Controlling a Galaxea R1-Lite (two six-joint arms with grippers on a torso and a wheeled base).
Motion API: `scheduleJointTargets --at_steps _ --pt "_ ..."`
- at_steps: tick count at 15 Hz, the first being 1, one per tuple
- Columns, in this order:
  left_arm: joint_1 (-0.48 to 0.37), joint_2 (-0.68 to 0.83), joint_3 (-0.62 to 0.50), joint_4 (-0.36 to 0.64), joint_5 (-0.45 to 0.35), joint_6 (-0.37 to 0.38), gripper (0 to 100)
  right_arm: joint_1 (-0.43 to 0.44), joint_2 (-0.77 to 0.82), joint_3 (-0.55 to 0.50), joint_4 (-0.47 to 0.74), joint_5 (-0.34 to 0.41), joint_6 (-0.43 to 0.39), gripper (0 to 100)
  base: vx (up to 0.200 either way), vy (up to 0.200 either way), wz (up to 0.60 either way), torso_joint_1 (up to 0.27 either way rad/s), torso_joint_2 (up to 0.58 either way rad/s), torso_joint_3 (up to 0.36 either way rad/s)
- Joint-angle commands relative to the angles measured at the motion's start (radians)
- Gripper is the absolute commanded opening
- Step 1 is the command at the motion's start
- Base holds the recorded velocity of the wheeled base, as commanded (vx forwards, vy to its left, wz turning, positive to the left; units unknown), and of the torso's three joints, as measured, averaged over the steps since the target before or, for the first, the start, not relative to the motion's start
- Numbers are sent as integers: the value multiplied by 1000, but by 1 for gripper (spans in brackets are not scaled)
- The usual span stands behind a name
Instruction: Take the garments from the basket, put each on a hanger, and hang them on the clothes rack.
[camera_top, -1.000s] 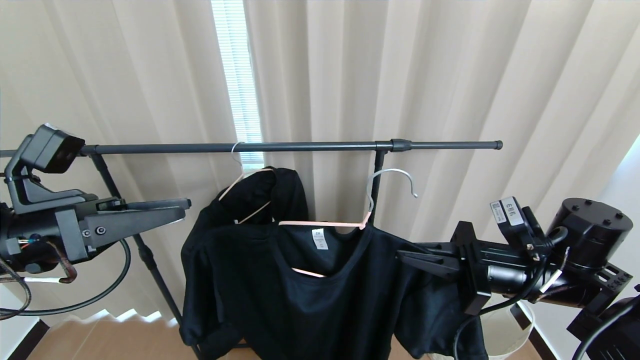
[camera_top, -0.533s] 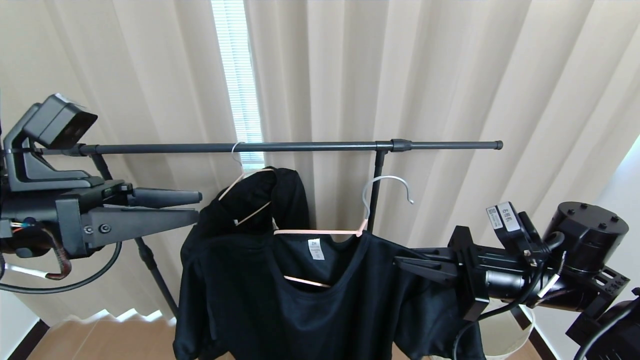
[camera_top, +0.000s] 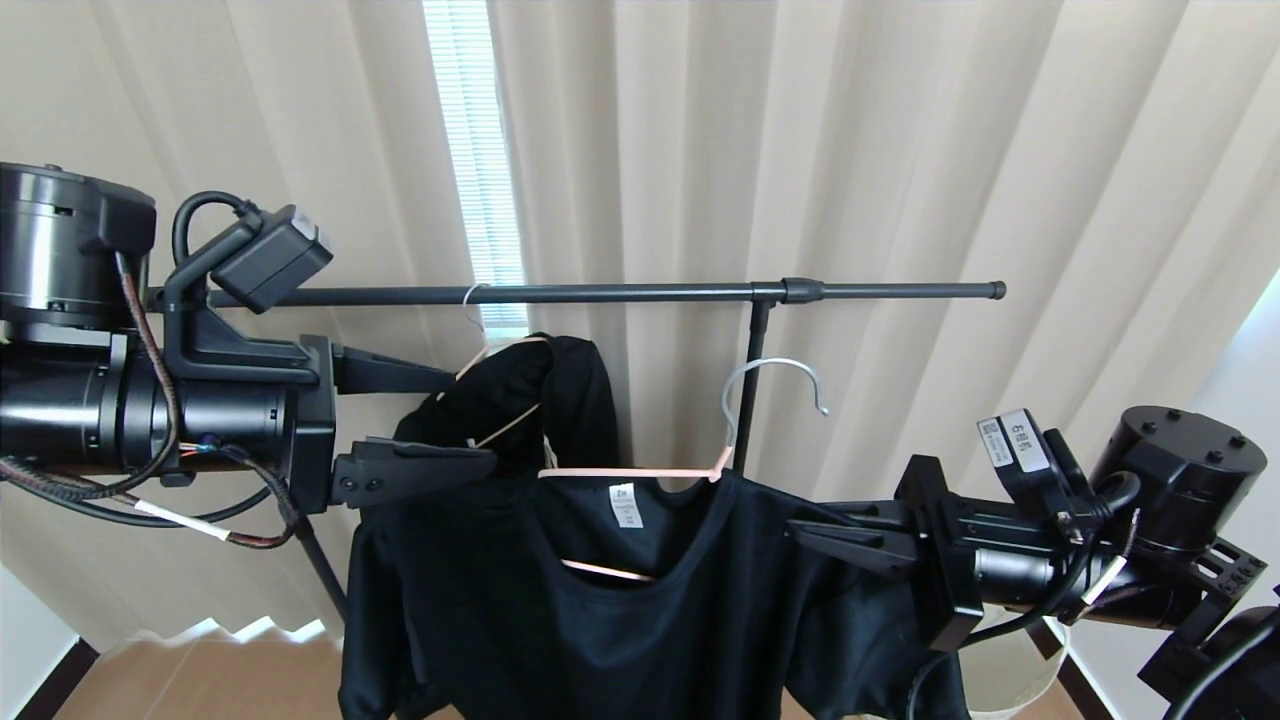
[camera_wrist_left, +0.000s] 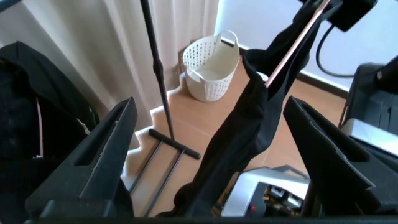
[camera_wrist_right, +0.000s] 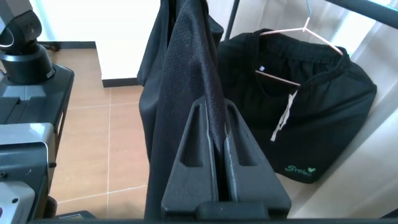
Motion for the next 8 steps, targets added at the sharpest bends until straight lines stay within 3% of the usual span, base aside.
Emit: scheduleJointTargets --at_steps 1,3,8 --pt "-16 35 -40 12 0 26 100 1 -2 0 -1 0 0 0 0 0 0 0 0 0" --pt "-22 46 -33 15 0 119 100 1 -2 0 -1 0 0 0 0 0 0 0 0 0" --pt "-66 71 -33 15 0 223 100 3 -2 1 -1 0 0 0 0 0 0 0 0 0"
